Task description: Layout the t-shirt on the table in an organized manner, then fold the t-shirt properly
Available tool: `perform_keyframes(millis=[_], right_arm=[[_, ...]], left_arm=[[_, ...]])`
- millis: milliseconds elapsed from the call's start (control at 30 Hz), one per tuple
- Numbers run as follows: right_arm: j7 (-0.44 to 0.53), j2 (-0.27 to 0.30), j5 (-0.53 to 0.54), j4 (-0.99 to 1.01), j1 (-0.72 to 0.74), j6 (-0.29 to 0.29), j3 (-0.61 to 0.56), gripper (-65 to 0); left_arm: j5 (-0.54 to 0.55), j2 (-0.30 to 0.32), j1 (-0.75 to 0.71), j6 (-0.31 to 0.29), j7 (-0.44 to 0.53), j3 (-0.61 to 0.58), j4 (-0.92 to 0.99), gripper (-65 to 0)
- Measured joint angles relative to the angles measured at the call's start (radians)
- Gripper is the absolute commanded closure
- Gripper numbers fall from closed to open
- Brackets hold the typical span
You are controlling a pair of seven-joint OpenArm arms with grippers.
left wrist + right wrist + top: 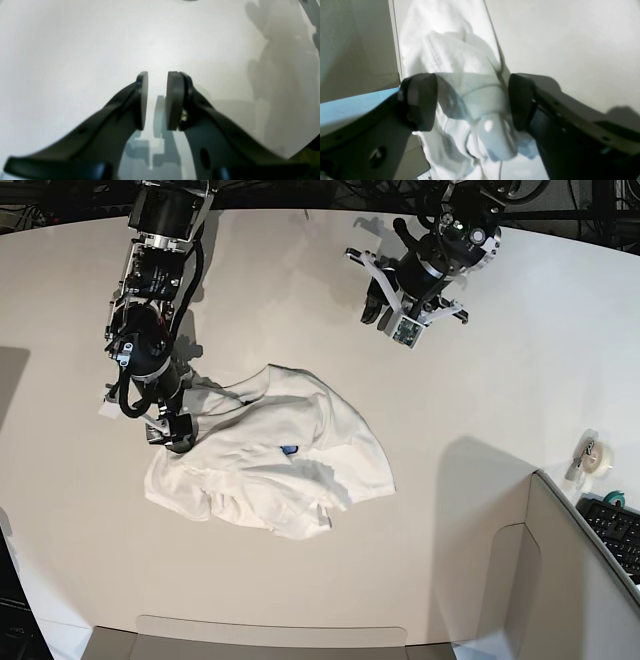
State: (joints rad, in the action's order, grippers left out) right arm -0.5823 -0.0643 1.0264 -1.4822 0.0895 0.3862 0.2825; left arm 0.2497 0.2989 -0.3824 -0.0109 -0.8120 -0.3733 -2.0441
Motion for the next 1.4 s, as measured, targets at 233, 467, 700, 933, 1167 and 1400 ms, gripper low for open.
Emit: perform_keyframes(millis=[233,467,700,933,1167,1400], right_arm=[[-0.014,0.000,-0.011,-0.023,0.002,0.021,-0.002,-34.2],[-0.017,-0.001,-0.022,-0.103,-0.011,0.035,-0.003,-4.7],[-0.020,0.000,-0.023,-0.172,-0.015,0.035,-0.004,0.0],[-0.020,-0.001,-0.027,-0.261,-0.001,0.038,-0.102,0.0],[-0.024,-0.042,-0.190,-0.404,0.033,0.040,-0.266,0.0],[-0.023,-0.053,-0.392,-0.460,0.128,0.001,-0.399,0.0]], left_arm=[[0.001,0.000,-0.003,0.000,0.000,0.000,0.000,-13.5],[0.001,0.000,-0.002,0.000,0.000,0.002,0.032,-13.5],[0.001,0.000,0.003,0.000,0.000,0.002,0.039,-13.5],[0.001,-0.002,0.003,0.000,0.001,0.002,0.039,-13.5],[0.001,-0.003,0.000,0.000,0.001,0.001,0.039,-13.5],[-0.001,-0.050,-0.003,0.000,0.001,0.000,0.036,-16.7]])
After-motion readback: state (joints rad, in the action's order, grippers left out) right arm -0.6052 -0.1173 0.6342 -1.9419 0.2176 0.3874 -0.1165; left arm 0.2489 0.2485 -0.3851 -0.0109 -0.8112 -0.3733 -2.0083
